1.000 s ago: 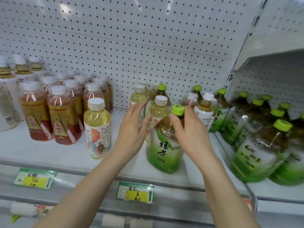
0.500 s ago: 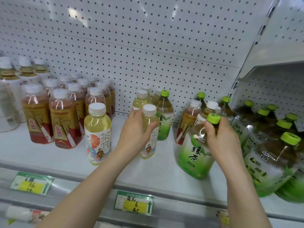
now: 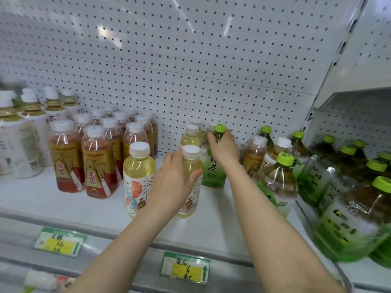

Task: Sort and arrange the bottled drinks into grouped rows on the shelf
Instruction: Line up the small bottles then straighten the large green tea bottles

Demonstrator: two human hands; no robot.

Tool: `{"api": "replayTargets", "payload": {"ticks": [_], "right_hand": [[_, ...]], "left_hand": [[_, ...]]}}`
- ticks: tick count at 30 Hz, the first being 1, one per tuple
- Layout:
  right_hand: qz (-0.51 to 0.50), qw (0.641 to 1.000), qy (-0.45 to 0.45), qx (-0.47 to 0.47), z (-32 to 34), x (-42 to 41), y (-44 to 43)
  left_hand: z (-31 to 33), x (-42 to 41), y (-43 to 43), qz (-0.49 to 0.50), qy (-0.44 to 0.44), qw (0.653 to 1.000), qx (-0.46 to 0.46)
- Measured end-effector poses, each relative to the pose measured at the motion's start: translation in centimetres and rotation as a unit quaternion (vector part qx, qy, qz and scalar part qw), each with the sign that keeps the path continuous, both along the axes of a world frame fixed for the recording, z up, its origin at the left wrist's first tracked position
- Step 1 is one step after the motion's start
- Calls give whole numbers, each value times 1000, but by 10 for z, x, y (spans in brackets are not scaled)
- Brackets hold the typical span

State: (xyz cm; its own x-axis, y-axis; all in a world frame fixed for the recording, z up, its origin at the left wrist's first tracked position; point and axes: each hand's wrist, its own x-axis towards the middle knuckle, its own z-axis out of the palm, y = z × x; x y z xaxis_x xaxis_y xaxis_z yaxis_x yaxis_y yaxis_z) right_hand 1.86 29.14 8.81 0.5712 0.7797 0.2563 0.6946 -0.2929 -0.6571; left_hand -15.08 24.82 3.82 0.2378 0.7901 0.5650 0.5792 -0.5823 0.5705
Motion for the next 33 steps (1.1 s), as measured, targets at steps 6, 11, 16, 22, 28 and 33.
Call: {"api": "replayTargets", "payload": {"ticks": [6,11,16,22,28,33], "right_hand": [[-12,996,-87,22,-12,-11,-48],[-19,989,-138,46,-17,-28,-117],[-40,984,-173,34,-18,-34,-161],[-1,989,-147,-2,-5,-23,-177],[153,973,-165,52,70,10,-167],[298,896,-256,-207,92,11,-85]], "left_hand": [[-2,3,5,1,-7,1000,-12],[-5,5,10,1,-10,1000,-10],[-4,20,15,9,-5,1000,-18],[9,46,13,-52,-26,995,-82],[41,-25,-8,-19,-12,976,215],[52,-92,10,91,158,982,53]]}}
